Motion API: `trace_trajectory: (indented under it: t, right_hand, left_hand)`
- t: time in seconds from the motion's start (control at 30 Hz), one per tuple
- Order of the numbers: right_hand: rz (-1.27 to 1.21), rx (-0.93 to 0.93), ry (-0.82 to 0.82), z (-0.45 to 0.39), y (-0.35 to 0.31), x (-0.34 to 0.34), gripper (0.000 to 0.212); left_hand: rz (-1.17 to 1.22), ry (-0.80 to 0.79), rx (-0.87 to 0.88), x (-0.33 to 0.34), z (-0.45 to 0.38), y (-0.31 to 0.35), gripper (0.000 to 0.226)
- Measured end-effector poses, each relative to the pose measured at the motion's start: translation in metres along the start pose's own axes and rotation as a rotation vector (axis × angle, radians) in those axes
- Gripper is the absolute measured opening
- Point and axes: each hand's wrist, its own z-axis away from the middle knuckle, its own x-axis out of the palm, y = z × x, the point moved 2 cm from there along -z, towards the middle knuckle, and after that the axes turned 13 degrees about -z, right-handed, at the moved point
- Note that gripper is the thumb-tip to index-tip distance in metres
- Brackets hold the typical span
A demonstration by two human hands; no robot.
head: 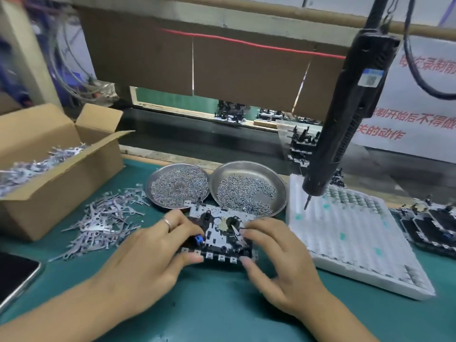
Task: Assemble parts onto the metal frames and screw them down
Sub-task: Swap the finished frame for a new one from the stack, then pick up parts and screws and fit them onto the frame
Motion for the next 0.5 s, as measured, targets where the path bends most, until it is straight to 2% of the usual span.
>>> trace_trajectory:
  t: [0.1, 0.2, 0.23, 0.3, 0.37, 0.43, 0.5]
  right_hand:
    - [0.050, 0.000, -0.105, 0.000, -0.003, 0.007, 0.043]
    - [0.084, 0.019, -0.253, 0.002, -0.001, 0.013, 0.048]
    - [0.101, 0.024, -0.285, 0.003, 0.000, 0.015, 0.046]
    - [0.113, 0.051, -0.311, 0.003, 0.002, 0.019, 0.042]
    - [0.105, 0.086, -0.314, 0.002, 0.003, 0.021, 0.039]
    - [0.093, 0.119, -0.311, 0.002, 0.004, 0.022, 0.038]
    - [0.076, 0.147, -0.315, 0.002, 0.004, 0.022, 0.038]
  left_hand:
    - [-0.042, -0.109, 0.008, 0.011, 0.013, -0.004, 0.026]
    - [-0.150, -0.108, 0.021, 0.014, 0.014, -0.010, 0.041]
    - [-0.165, -0.060, -0.003, 0.013, 0.011, -0.015, 0.045]
    - [-0.209, 0.065, -0.093, 0.009, 0.003, -0.032, 0.045]
    - [-0.324, 0.107, -0.225, 0.006, -0.008, -0.058, 0.042]
    - [-0.394, 0.004, -0.438, 0.006, -0.020, -0.086, 0.044]
    - [-0.420, -0.147, -0.577, 0.012, -0.028, -0.104, 0.065]
